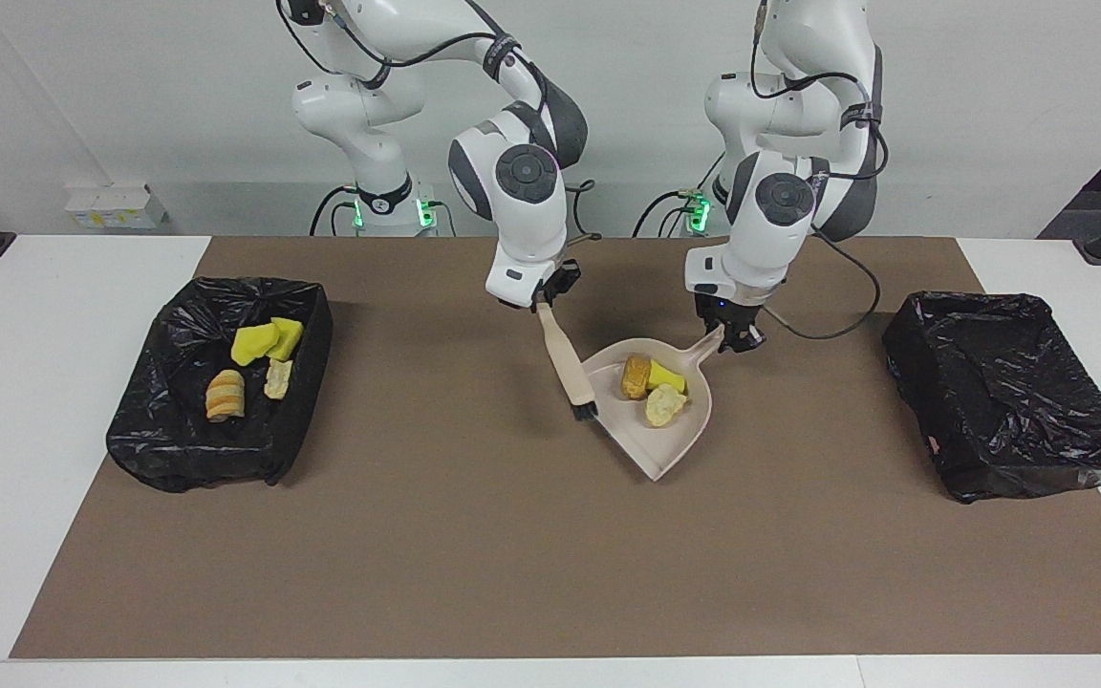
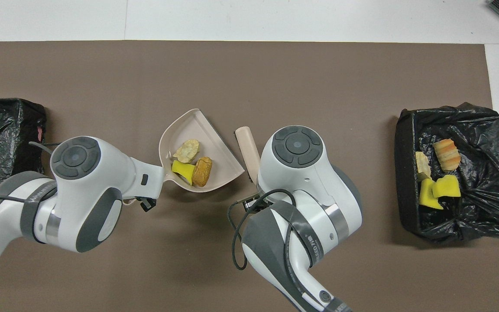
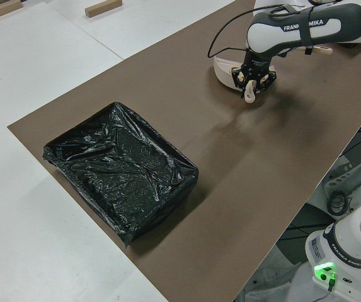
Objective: Sweep and dump trash in bin
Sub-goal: 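Carry the loaded dustpan toward the other bin with the left gripper, then tip the dustpan over the bin with the left gripper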
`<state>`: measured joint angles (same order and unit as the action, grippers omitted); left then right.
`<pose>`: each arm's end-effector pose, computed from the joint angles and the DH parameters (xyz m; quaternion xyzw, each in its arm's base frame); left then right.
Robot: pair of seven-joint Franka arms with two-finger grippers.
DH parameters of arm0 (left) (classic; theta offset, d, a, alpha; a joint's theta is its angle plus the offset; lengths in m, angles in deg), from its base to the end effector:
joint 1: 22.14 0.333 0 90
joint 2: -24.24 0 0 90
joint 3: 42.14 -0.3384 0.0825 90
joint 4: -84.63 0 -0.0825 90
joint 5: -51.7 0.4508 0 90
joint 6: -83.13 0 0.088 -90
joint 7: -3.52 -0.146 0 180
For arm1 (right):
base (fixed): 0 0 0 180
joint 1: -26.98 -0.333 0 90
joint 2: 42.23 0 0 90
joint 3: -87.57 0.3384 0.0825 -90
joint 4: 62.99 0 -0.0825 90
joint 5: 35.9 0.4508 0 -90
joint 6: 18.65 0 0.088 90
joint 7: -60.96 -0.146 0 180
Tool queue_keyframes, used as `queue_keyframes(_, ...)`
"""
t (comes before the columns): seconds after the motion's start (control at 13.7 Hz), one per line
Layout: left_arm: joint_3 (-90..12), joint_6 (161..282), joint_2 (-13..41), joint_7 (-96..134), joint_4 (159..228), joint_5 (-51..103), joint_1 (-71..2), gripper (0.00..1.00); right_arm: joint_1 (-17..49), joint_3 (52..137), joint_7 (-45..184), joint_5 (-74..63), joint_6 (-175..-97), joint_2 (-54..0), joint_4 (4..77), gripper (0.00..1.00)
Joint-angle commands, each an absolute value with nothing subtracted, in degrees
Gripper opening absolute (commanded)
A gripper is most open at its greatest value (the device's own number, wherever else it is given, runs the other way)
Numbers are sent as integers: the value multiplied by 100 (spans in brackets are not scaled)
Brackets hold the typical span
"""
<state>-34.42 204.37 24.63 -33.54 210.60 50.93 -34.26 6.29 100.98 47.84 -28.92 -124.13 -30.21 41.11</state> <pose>0.5373 -0.1950 0.3245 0.8804 -0.4728 -0.0367 0.0108 0.5347 0.3733 0.3677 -0.9798 -0.1593 0.1151 0.0383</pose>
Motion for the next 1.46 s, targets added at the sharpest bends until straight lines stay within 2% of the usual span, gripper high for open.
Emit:
queue_keyframes(0.0, -3432, 20222, 3064, -3899, 21111, 5038, -2867, 0, 659, 10128, 4707, -2746, -12376, -3177, 4300, 0)
queue_keyframes(0.15, -3440, 19759, 3258, -4244, 20884, 5038, -2375, 0, 580, 10128, 4367, -2746, -12464, -3291, 4476, 0)
queue_keyframes(0.44, -3440, 18835, 3180, -4937, 19917, 5064, -1171, 0, 247, 10146, 3252, -2624, -12535, -3599, 5037, 0)
queue_keyframes(0.51, -3553, 18712, 3101, -5070, 19733, 5099, -881, 0, -85, 10137, 2770, -2528, -12622, -3599, 5204, 0)
queue_keyframes(0.66, -3651, 18579, 2908, -5123, 19372, 5178, -249, 0, -762, 10146, 1663, -2518, -13348, -3582, 5538, 0)
queue_keyframes(0.81, -3712, 18421, 2759, -5141, 19082, 5503, 61, 0, -1255, 10137, 1115, -2500, -13816, -3512, 5706, 0)
queue_keyframes(0.95, -3923, 18123, 2234, -5264, 18425, 5653, 360, 0, -1406, 10137, 929, -2500, -14079, -3485, 5856, 0)
queue_keyframes(1.02, -3993, 17904, 1830, -5404, 17873, 5723, 500, 0, -1415, 10137, 1015, -2492, -14177, -3476, 5900, 0)
queue_keyframes(1.17, -4012, 17718, 1248, -6305, 17114, 6160, 904, 0, -1406, 10146, 1077, -2177, -14152, -3468, 5909, 0)
queue_keyframes(1.39, -4029, 17823, 1193, -7433, 17024, 6479, 1343, 0, -1345, 10137, 1638, -1912, -14108, -3398, 5927, 0)
